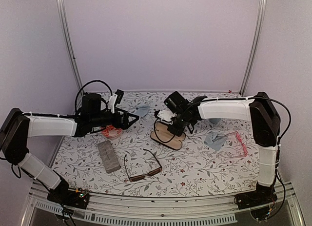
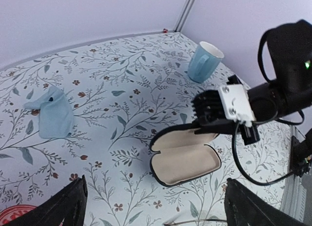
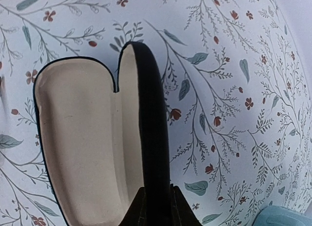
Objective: Organize the sunglasses
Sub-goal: Place the opened sunglasses case at the center of the board, then pick up the glasses cleaning cloth from the center of the board, then place the glasses cleaning cloth at the center of the board.
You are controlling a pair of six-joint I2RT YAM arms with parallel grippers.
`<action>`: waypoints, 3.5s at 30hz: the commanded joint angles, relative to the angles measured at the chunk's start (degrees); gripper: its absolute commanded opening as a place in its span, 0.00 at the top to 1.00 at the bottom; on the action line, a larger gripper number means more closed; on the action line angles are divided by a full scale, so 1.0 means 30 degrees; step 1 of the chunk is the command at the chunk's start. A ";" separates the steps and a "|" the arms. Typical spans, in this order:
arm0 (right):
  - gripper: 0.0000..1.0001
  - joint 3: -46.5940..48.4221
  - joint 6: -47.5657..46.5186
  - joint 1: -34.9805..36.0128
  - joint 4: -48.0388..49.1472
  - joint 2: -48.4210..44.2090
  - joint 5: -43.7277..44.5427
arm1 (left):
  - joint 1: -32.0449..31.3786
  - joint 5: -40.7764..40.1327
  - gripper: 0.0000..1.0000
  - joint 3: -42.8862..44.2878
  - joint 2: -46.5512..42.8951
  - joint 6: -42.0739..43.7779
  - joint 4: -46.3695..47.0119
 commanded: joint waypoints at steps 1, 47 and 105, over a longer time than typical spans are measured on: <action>0.83 0.0839 -0.1022 0.0702 -0.0844 0.0692 0.1971 | 0.0326 -0.2850 0.01 0.0107 -0.0588 -0.0226 -0.1368; 0.51 -1.1328 1.3042 -0.8519 0.1537 -0.8335 -0.5356 | -0.0609 -0.4747 0.02 0.0496 -0.0198 -0.0167 -0.1482; 0.98 -0.9850 1.0114 -0.3308 0.0555 -1.0171 -0.9698 | -0.2050 -0.4952 0.02 0.0781 0.0096 0.1219 -0.0725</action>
